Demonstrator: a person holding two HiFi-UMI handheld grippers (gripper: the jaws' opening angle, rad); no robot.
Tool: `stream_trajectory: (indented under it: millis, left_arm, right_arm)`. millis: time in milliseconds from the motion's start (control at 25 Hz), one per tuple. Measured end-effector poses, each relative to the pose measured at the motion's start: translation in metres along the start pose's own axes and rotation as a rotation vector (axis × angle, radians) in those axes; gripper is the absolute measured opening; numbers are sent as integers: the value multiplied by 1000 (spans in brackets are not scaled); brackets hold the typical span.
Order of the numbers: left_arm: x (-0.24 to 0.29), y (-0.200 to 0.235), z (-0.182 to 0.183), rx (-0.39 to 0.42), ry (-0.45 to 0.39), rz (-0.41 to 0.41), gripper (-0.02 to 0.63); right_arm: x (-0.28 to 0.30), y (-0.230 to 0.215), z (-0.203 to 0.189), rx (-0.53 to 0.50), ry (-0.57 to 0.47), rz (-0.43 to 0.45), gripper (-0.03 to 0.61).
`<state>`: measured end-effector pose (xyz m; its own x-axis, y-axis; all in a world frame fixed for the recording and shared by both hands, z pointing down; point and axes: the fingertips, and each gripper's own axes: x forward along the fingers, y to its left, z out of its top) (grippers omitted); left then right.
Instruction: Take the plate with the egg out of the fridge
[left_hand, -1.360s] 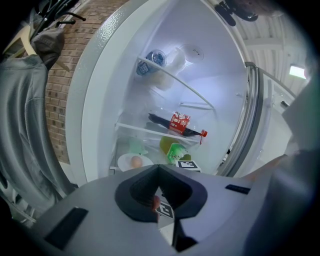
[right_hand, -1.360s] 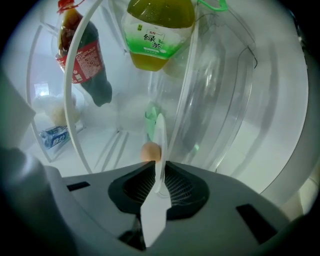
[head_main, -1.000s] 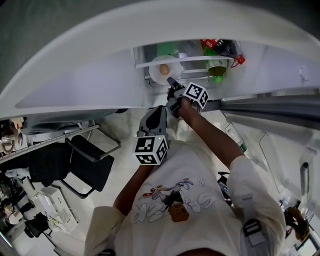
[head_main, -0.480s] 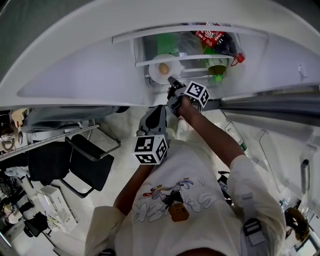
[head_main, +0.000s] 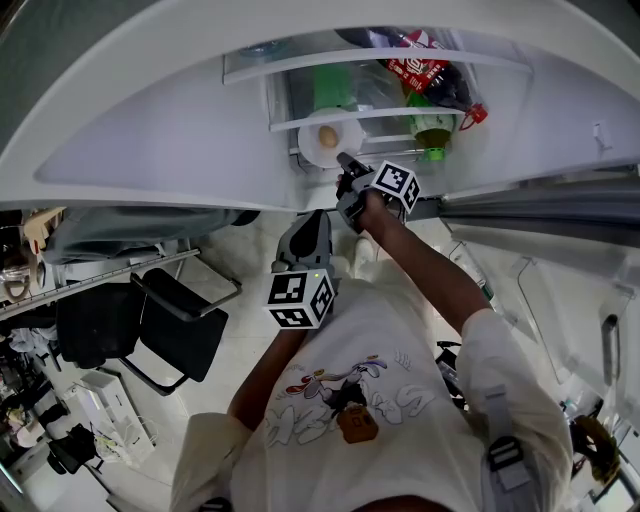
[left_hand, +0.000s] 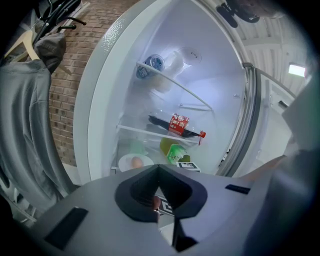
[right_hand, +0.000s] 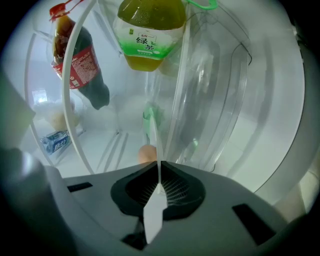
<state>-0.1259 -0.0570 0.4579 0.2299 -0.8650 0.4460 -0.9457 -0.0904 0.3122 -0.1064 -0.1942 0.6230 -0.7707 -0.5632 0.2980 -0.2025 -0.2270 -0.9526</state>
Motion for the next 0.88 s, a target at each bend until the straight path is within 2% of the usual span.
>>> stream_trajectory:
  millis: [880]
  left_arm:
    - [-3,-3,0,-8,-14,0,9]
  right_arm:
    - [-37,9,7,7,55,55,20]
